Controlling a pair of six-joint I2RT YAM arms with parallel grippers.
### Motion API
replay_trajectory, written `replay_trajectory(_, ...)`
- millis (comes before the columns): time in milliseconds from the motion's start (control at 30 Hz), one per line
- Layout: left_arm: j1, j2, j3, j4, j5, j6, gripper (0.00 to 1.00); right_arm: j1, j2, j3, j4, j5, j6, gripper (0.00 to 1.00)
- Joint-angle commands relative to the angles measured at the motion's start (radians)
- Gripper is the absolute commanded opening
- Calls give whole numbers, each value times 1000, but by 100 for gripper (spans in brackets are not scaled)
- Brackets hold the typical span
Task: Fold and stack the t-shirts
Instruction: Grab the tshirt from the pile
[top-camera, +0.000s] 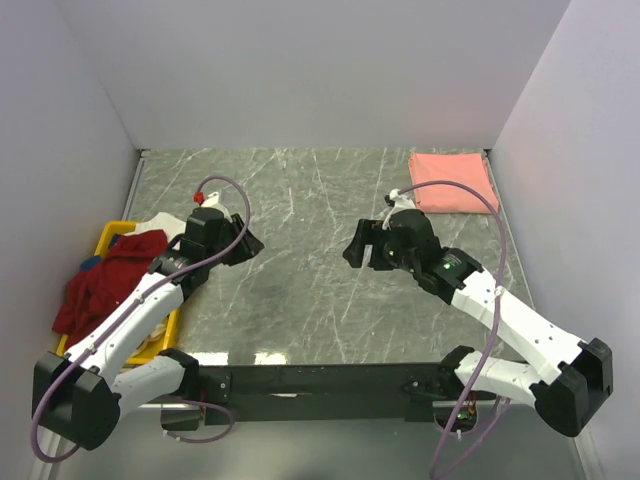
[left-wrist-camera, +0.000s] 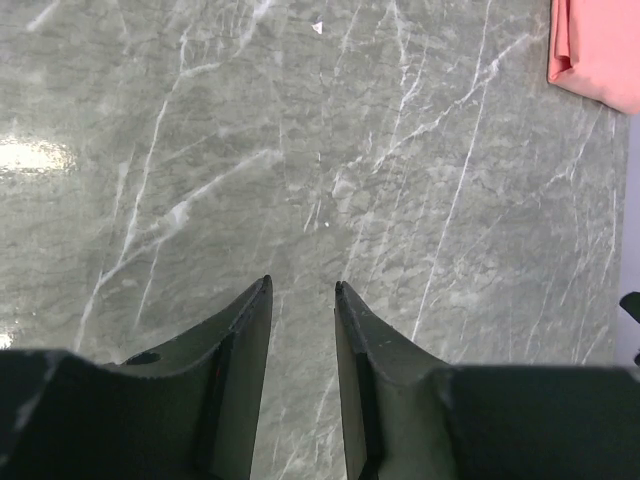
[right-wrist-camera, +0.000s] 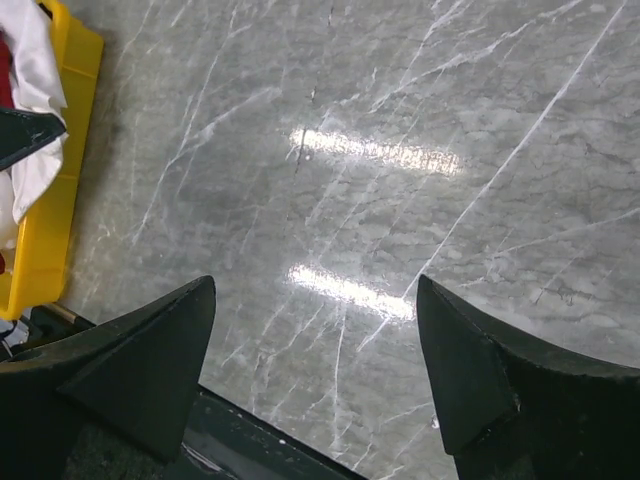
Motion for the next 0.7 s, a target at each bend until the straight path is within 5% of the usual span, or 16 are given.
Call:
replay_trajectory(0,-4,5,61,-3,-37,-6,38,4,-50,-5,-1,21,-14,88)
replay_trajectory(433,-3,25,145,-84,-155,-35,42,3,-169,-43,-65,0,-63,88)
replay_trajectory(667,65,84,271,-277,-408,-121,54,3,-221,-95,-56,-72,-64,87)
